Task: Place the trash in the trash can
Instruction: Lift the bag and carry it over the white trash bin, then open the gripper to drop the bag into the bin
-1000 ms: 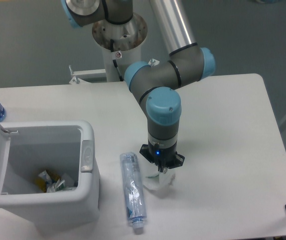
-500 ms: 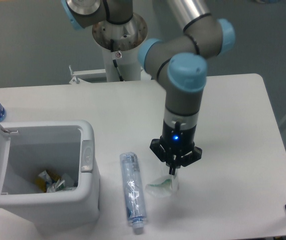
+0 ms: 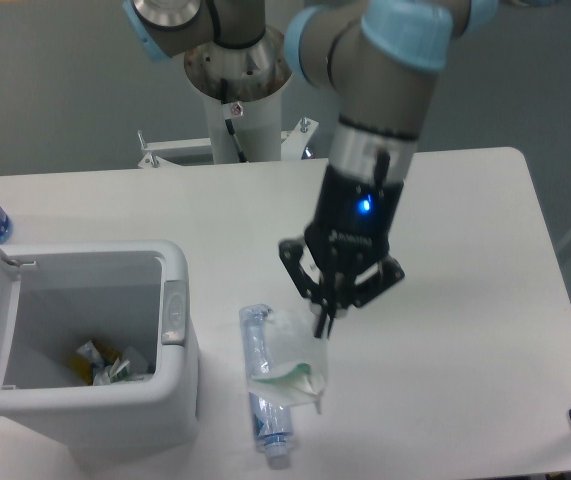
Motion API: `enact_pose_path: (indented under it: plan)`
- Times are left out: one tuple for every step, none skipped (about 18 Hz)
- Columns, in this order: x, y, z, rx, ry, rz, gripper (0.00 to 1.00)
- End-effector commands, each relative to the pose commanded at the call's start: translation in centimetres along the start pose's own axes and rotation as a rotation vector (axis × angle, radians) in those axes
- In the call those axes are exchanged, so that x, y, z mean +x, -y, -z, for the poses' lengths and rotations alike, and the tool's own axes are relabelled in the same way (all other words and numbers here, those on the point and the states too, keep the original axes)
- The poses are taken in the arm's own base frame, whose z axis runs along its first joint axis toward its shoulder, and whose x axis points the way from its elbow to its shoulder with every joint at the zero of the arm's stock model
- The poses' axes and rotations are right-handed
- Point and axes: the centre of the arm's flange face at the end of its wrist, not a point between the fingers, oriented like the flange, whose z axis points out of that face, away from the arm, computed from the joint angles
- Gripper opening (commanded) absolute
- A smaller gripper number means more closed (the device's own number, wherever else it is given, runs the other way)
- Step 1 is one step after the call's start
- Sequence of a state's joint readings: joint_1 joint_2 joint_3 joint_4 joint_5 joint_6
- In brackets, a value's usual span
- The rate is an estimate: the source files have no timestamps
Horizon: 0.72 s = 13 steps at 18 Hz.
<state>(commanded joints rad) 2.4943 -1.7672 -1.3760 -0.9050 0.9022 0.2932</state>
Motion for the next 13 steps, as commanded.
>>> enact_pose_path:
  plan:
    - [1.6,0.4,0.8,0.015,-0.023,-0.003,0.0]
    - [3.5,0.5,1.9,0.029,-0.034,-0.015,0.0]
    - [5.0,0.3,2.2,0.028,-0.046,-0.025,0.0]
    - [6.6,-0.2,1.7,0.016,-0.065,-0.036,0.0]
    - [8.9,-0.6,1.4,0.007,-0.091,-0.058,0.0]
    - [10.6,-1.2,1.0,-0.006,-0.111,-0.072,0.0]
    - [11.7,-2.0,0.6,-0.019,-0.123,-0.078,0.0]
    - [12.4,-2.9,0.0,-0.035,-0.134,-0.079,0.0]
    - [12.9,-3.6,-0.7,-0.051,-0.147,-0.086,0.0]
    - [13.8,-4.1,-1.4,-0.065,-0.163,-0.088,0.0]
    - [14.7,-4.5,-2.3,-0.081,-0.178,-0.095,0.0]
    - [14.9,-4.9,-2.8,-0.09,-0.185,-0.102,0.2]
    - [14.9,-5.1,-3.0,-0.089,-0.187,-0.11,0.57]
